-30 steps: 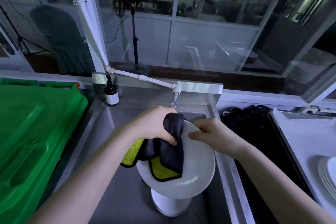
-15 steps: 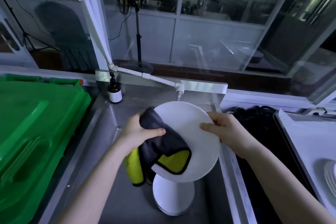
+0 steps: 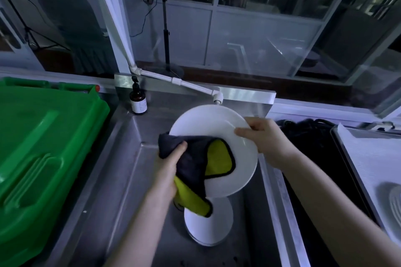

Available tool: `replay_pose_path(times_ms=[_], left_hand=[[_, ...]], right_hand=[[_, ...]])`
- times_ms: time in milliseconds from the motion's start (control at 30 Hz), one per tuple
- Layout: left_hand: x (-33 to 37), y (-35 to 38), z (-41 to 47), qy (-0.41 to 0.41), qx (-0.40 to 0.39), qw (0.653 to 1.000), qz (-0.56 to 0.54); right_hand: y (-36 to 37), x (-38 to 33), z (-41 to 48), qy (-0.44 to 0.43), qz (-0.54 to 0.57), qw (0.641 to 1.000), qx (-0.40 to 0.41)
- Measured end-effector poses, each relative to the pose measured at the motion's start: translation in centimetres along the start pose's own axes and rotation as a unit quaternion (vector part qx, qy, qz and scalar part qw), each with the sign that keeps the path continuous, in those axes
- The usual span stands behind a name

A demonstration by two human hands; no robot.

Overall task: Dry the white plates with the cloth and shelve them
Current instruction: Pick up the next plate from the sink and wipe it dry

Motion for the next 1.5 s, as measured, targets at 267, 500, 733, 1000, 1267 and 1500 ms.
replay_pose_path(times_ms=[267, 500, 733, 1000, 1267, 1500], left_hand=[[1.7, -0.8, 1.6, -0.011, 0.042, 0.997, 0.066], [6.3, 1.1, 1.8, 0.151, -0.195, 0.907, 0.342], [2.1, -0.6, 0.7, 0.062, -0.021, 0.993, 0.102], [4.4, -2.3, 2.2, 0.069, -0.136, 0.928, 0.34], [3.0, -1.2, 2.4, 0.075, -0.071, 0.978, 0.18], [-0.9, 0.3, 1.8, -0.02, 0.068, 0.996, -0.057]], right_hand=[[0.7, 3.5, -1.3, 0.044, 0.123, 0.991, -0.036], [2.1, 0.3, 1.4, -0.101, -0.202, 0.974, -0.022], [1.7, 2.2, 1.1, -0.054, 0.027, 0.988, 0.143], [2.2, 2.2, 0.8, -0.065, -0.131, 0.989, 0.021], [2.5, 1.2, 1.4, -0.087, -0.121, 0.985, 0.091], [6.9, 3.7, 0.8, 0.011, 0.19, 0.946, 0.262]])
Point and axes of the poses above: each hand's wrist, its own z-axis towards the middle knuckle, its own y-axis out of the palm, x = y × z, the point moved 1 cm from there along z, towards the middle knuckle, and after that the axes turned 8 degrees about -x, right-handed, at the moved point
